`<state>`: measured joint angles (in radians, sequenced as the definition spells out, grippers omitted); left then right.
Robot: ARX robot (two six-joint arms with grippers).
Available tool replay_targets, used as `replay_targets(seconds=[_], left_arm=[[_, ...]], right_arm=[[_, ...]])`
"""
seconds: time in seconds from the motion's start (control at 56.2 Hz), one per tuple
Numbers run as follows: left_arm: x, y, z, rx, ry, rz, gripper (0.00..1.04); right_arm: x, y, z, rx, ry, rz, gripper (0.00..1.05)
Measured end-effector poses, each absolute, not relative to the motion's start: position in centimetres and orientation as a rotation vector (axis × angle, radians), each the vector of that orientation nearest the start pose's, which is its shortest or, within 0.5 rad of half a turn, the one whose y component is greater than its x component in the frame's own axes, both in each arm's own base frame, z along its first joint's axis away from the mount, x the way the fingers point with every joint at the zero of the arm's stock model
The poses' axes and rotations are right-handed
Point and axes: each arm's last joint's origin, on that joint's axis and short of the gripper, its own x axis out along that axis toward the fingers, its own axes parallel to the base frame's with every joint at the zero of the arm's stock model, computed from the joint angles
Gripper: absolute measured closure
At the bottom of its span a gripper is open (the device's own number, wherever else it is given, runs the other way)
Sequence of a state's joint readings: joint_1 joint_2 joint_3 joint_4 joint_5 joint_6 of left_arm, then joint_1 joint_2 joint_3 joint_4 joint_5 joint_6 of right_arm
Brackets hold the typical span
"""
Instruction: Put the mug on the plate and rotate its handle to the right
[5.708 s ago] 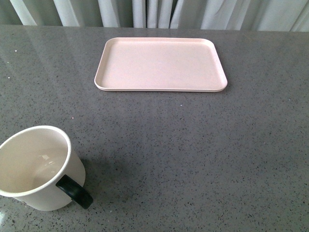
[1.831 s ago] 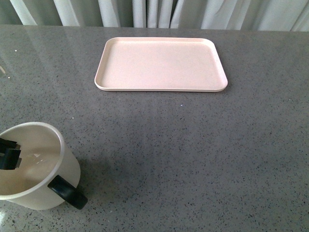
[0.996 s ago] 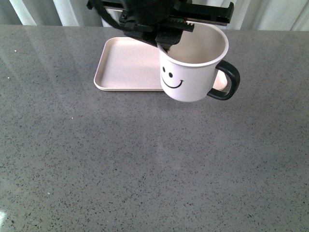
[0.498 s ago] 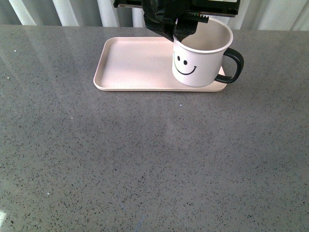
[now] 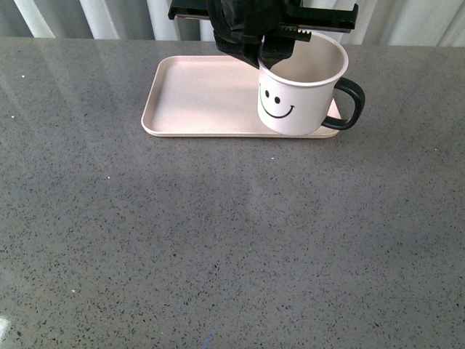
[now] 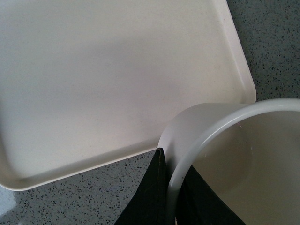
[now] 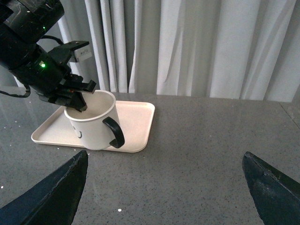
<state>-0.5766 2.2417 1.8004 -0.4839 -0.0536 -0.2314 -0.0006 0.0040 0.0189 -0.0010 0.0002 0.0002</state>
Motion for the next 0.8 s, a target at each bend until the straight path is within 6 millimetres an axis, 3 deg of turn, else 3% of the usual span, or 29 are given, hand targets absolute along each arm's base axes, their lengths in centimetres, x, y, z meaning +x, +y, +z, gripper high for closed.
replay_targets(seconds=[0.409,0.569,0.8], left_arm=[[41.6,-26.6,18.7,0.015,0.892,-0.366,1.03],[44.0,-27.1,20.0,-0.001,0.871,-0.357,1.03],[47.0,-26.8,17.3,0.068,0.962,-0.329,1.03]], right_arm=[[9.7,0.0,17.0,0.0,-0.014,-0.001,0.09],[9.7,0.0,17.0,0.0,-0.014,-0.001,0.09],[9.7,0.0,17.0,0.0,-0.014,-0.001,0.09]])
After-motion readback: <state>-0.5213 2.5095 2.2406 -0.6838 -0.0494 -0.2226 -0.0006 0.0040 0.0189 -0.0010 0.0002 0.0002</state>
